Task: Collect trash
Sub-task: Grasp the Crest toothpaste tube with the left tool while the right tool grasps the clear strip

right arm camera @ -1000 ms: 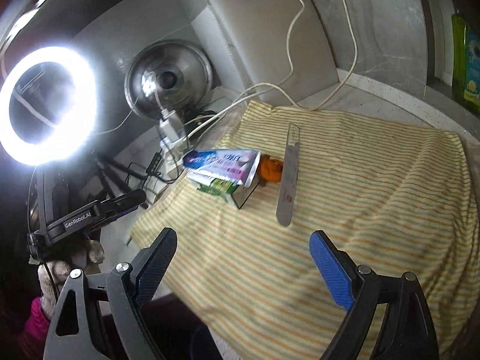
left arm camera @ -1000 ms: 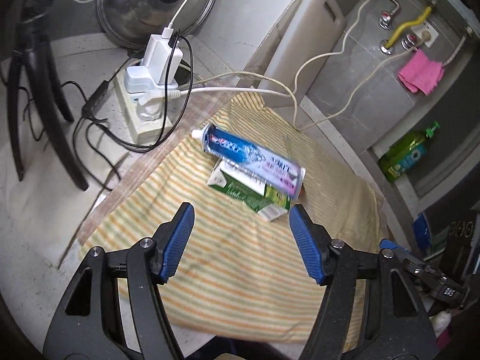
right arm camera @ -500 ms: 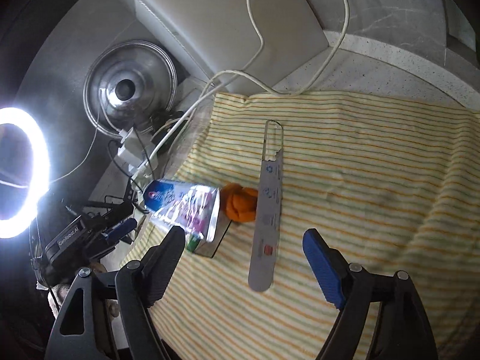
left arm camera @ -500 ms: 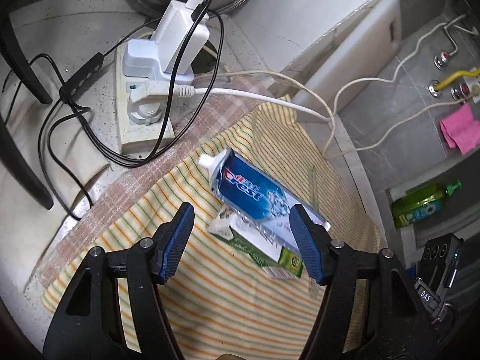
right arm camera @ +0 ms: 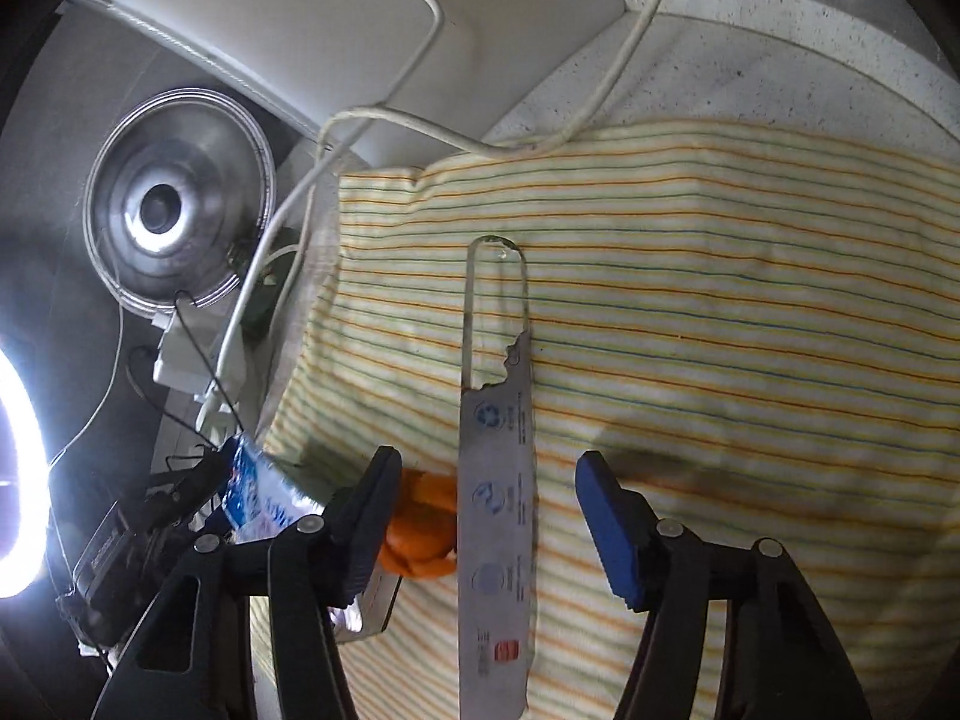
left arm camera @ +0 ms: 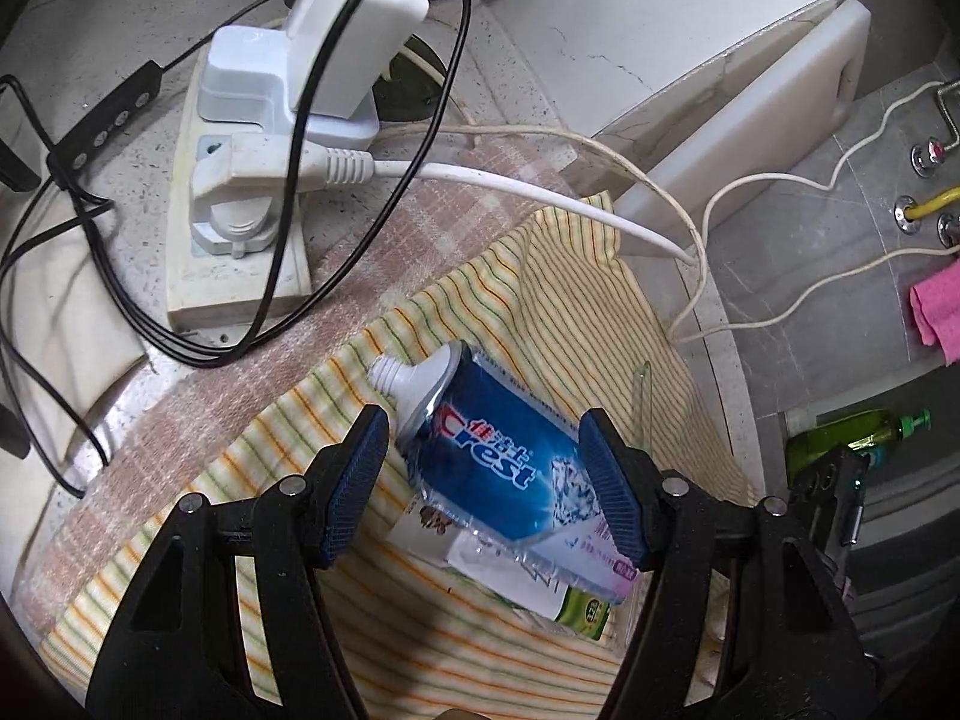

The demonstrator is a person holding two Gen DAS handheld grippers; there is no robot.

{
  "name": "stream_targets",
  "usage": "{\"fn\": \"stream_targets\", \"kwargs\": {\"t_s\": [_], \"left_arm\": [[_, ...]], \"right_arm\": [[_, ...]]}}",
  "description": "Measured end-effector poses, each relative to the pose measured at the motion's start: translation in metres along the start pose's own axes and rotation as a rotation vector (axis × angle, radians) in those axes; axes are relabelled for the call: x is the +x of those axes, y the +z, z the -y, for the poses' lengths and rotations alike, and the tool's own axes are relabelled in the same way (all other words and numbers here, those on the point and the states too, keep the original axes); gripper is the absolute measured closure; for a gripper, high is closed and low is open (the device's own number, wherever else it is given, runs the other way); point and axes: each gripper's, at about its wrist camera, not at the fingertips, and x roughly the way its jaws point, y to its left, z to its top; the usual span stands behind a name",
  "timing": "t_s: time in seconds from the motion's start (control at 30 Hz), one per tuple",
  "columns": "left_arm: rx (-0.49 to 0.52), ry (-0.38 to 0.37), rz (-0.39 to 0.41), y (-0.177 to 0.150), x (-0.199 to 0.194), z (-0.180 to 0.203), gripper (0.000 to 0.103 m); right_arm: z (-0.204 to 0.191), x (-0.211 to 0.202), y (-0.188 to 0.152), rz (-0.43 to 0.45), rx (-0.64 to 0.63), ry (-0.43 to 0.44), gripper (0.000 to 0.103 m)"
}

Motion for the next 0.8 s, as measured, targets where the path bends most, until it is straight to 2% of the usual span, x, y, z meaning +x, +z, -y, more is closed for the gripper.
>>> {"fn": "stream_targets", "kwargs": {"t_s": [0.17,0.3,0.43,0.5,0.67,0.8], "left_arm": [[0.003,-0.014,-0.013,0.004,0.01,0.003,0.038],[-0.012,-0.015,-0.02,0.007,0.015,0.001,0.053],[0.001,-0.01,-0.009,0.011,0.013,0.003,0.07],[0.006,-0.016,-0.003,0.013,0.01,0.004,0.073],[0.042,-0.035,0.023,0.016,-0.002,0.011,0.076],[0.071,-0.055,0.042,0.015,-0.015,0.017,0.08]], "right_arm": [[-0.005,0.009,0.006,0.0,-0.022,-0.037,0.047],[-0.009,0.013,0.01,-0.011,-0.058,-0.095,0.061],[-0.004,0.011,0.009,-0.015,-0.049,-0.095,0.072],[0.0,0.008,0.008,-0.013,-0.033,-0.078,0.076],[0.002,-0.005,0.005,0.018,-0.027,-0.067,0.096],[0.001,-0.016,-0.001,0.046,-0.035,-0.071,0.098]]}}
